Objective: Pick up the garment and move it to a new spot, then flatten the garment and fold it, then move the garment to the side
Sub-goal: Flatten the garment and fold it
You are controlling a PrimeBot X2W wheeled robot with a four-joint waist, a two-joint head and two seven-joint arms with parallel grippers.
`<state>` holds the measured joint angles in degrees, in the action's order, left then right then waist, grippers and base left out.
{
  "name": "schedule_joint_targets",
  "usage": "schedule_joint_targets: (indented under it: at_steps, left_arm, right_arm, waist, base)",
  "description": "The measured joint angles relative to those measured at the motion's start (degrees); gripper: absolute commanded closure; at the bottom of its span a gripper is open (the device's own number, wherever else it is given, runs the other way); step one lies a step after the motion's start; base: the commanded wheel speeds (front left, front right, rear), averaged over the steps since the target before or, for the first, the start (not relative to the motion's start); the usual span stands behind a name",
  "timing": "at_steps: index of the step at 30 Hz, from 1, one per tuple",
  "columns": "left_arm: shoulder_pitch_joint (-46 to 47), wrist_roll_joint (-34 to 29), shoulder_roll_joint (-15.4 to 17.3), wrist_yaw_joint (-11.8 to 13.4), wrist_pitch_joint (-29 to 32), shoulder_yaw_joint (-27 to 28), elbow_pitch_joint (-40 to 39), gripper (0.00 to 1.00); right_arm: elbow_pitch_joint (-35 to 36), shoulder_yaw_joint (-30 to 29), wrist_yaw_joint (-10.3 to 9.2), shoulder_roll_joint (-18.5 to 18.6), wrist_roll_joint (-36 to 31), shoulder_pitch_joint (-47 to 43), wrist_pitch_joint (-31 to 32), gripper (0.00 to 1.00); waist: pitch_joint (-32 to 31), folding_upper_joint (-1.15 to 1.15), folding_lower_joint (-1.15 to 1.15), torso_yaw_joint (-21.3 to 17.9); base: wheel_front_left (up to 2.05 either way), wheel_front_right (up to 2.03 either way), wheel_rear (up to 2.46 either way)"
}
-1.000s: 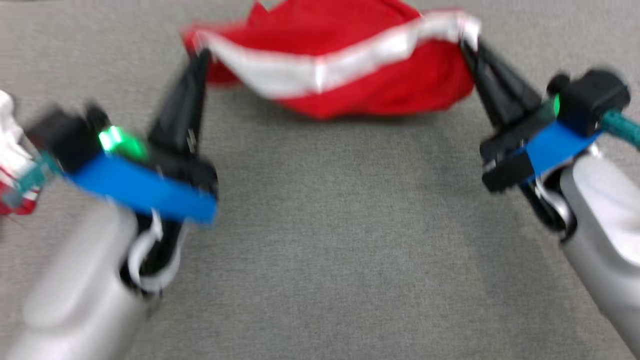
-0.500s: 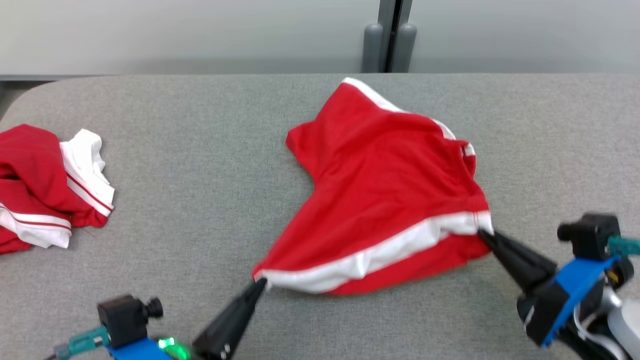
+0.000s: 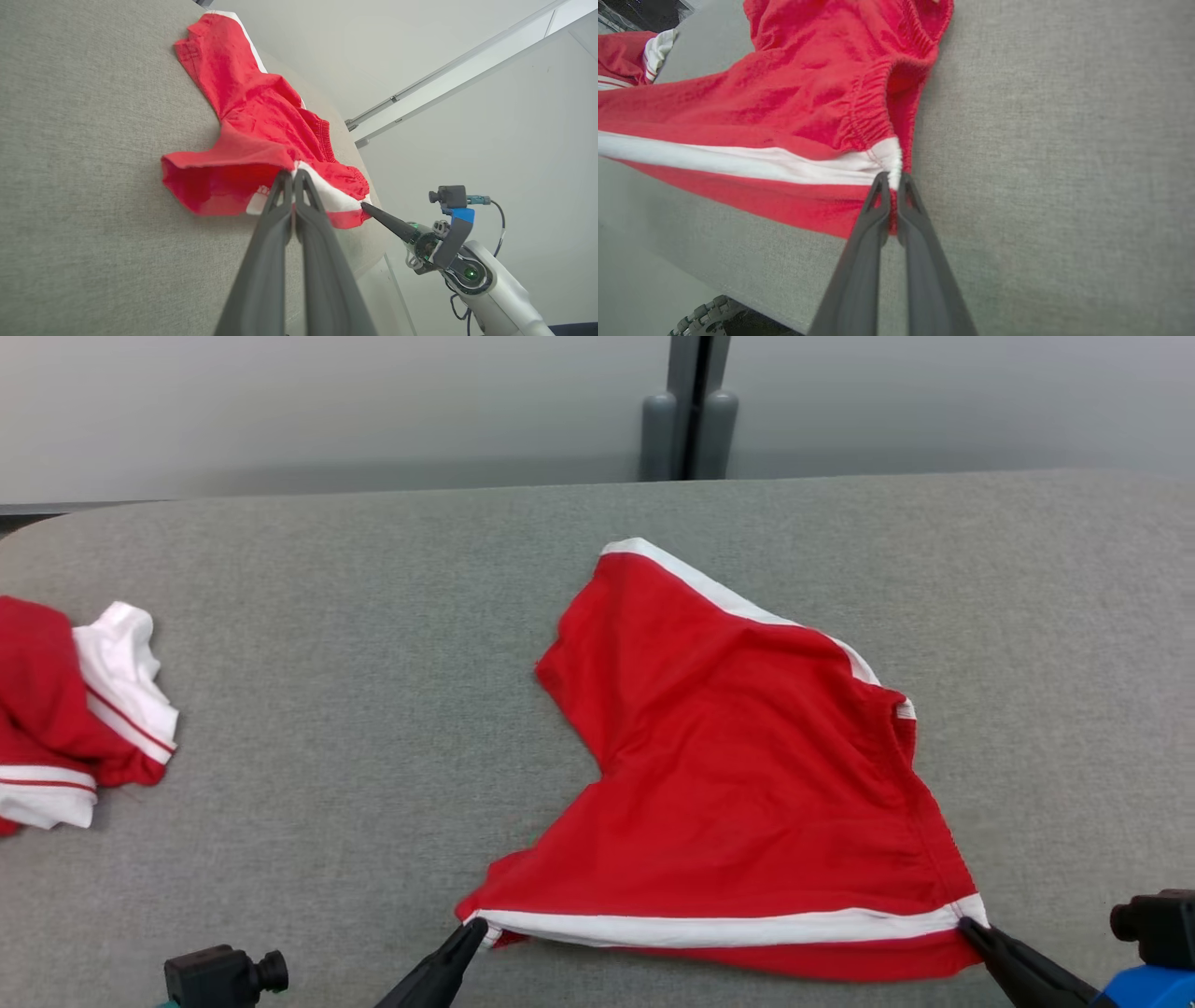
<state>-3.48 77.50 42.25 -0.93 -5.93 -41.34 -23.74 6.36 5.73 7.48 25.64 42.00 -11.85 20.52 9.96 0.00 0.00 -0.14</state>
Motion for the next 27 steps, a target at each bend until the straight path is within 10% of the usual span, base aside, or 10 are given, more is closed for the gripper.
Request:
schedule_joint_targets:
  at_steps: [11, 27]
  left_arm:
    - [6.13, -7.34, -3.24, 0.43, -3.61, 1.33, 6.77, 1.0]
    - [32.61, -19.62, -17.15, 4.01, -3.76, 0.32, 28.32, 1.0]
  right_arm:
    - [11.92, -4.42, 0.0, -9.87, -5.7, -3.01, 3.7, 1.0]
    - [3.67, -0.45, 0.0, -15.04, -8.18, 15.02, -11.81, 1.0]
  waist:
    - [0.2, 0.0, 0.0, -4.68]
    - [8.64, 0.0, 0.01, -6.91]
  base:
    - [0.0, 0.0, 0.0]
    - [0.0, 0.0, 0.0]
